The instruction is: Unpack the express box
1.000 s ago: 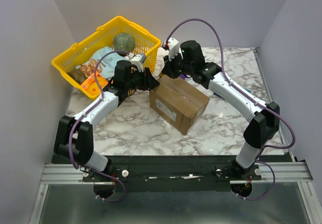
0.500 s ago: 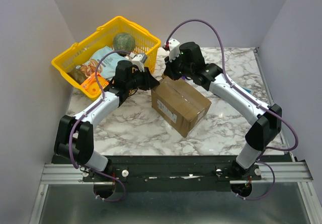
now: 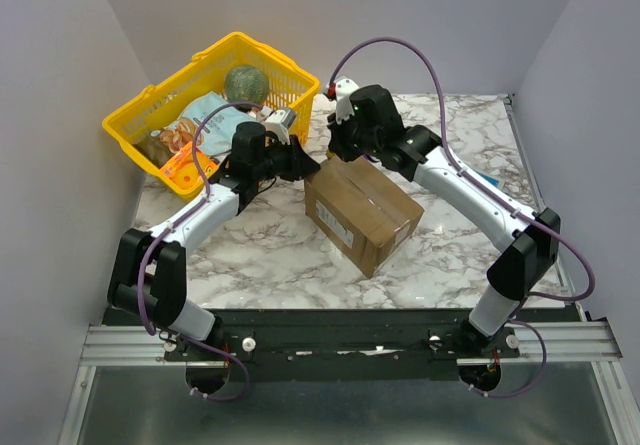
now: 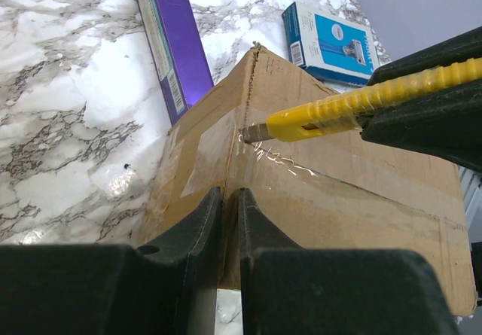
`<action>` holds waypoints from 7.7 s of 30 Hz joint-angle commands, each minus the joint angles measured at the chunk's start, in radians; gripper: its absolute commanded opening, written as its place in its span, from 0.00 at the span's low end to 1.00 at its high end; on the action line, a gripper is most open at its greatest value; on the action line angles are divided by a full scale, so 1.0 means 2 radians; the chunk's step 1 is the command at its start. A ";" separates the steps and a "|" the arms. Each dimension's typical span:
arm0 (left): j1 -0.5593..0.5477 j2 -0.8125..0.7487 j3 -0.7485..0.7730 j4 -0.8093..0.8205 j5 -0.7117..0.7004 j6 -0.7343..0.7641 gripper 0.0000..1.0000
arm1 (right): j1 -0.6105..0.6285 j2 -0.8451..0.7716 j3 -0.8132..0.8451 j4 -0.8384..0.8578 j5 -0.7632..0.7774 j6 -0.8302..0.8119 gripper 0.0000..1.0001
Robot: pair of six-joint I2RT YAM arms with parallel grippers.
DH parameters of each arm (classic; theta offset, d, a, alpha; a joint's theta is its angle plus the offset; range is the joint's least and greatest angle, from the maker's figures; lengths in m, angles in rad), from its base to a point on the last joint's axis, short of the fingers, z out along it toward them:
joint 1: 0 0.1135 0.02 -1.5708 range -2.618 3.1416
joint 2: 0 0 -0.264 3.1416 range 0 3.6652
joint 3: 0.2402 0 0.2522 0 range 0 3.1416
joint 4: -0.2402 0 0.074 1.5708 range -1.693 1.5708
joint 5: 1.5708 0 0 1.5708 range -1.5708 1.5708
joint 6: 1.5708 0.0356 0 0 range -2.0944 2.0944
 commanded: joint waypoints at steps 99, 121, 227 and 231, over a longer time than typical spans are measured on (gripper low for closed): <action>-0.045 0.035 -0.061 0.070 0.052 0.061 0.00 | 0.040 -0.120 -0.107 -0.103 0.080 0.012 0.01; -0.045 0.033 -0.060 0.055 0.038 0.076 0.00 | 0.040 -0.183 -0.131 -0.182 0.073 0.005 0.01; -0.217 0.004 -0.071 0.016 0.058 0.507 0.17 | -0.038 -0.248 -0.125 -0.393 -0.045 -0.034 0.00; -0.216 0.007 -0.070 0.016 0.054 0.506 0.16 | -0.040 -0.254 -0.127 -0.391 -0.040 -0.037 0.00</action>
